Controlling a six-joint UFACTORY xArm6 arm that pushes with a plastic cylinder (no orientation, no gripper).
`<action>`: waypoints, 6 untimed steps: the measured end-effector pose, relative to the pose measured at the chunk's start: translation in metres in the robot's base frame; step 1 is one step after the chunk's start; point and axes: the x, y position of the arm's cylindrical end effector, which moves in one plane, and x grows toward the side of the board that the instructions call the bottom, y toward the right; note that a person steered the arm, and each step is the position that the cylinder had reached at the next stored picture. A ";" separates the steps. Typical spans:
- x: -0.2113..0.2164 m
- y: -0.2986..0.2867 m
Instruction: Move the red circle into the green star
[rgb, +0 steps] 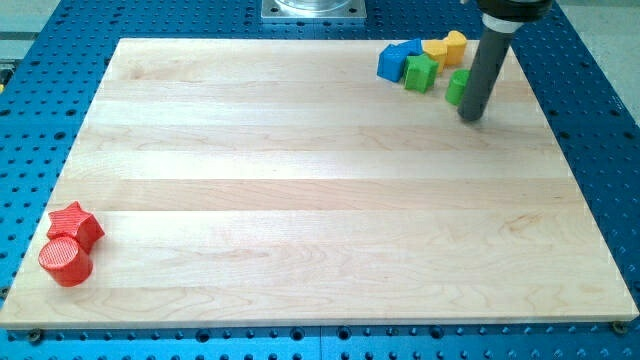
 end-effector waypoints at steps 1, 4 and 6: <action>-0.018 0.000; 0.170 -0.051; 0.252 -0.153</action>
